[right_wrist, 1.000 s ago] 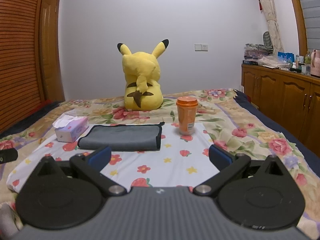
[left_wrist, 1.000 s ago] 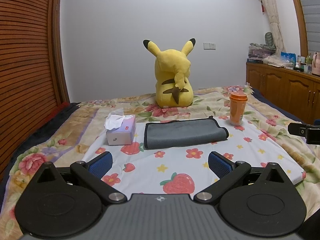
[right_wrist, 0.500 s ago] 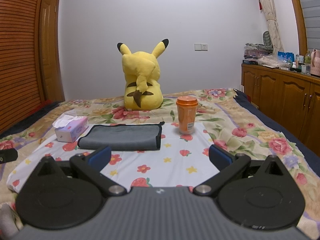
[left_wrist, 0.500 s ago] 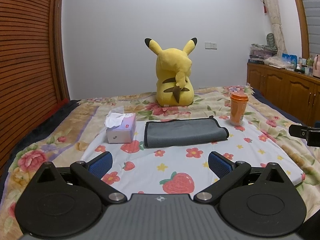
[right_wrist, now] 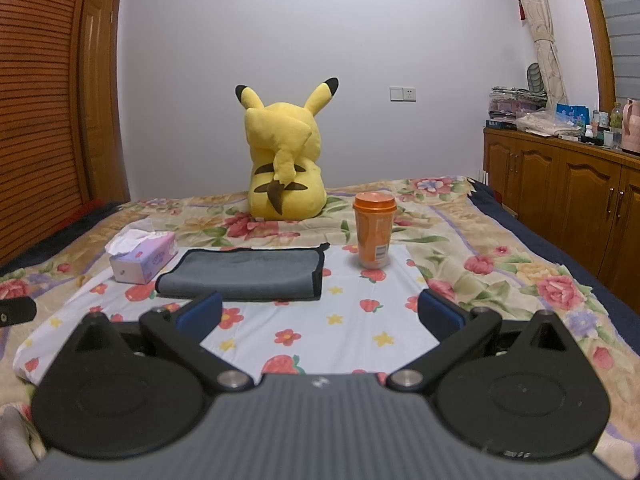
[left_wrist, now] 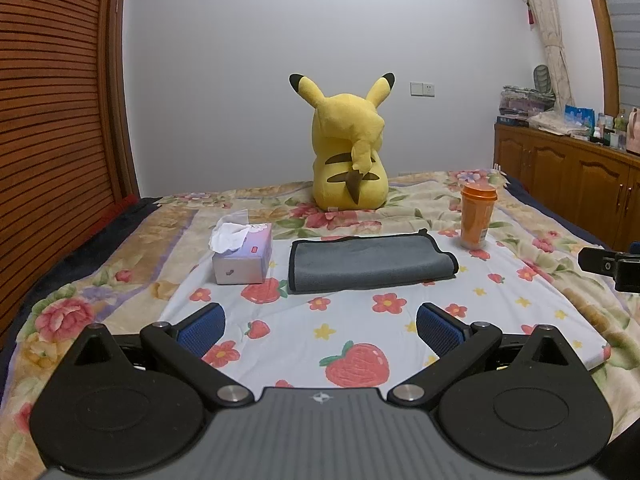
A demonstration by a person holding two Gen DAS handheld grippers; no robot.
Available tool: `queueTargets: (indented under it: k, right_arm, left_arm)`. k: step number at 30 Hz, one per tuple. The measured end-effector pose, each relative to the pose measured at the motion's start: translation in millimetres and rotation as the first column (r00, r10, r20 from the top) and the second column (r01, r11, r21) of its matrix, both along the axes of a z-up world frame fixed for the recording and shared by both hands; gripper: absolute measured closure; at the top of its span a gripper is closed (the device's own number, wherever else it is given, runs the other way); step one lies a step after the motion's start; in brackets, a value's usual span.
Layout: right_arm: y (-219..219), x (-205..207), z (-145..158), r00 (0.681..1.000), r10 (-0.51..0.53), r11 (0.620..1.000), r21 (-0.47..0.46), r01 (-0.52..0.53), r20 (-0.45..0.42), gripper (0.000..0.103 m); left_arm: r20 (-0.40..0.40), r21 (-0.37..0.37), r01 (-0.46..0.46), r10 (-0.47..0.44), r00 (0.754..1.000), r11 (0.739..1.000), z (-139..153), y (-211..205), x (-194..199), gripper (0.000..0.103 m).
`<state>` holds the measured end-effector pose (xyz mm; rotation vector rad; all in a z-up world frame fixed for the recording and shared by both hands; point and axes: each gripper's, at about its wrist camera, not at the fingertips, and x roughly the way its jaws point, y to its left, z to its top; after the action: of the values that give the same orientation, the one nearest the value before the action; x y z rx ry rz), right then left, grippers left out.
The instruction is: Fold towel
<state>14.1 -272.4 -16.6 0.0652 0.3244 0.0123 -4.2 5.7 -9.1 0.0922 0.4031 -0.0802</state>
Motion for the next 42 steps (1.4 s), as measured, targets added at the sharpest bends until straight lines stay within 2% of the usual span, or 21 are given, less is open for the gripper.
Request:
queueTargets:
  k: [42]
  right_arm:
    - [0.4, -0.4, 0.6, 1.000, -0.001, 1.000, 0.002, 0.001, 0.001, 0.000]
  left_arm:
    - [-0.001, 0.001, -0.001, 0.001, 1.000, 1.000, 1.6, 2.6, 2.8, 0.000]
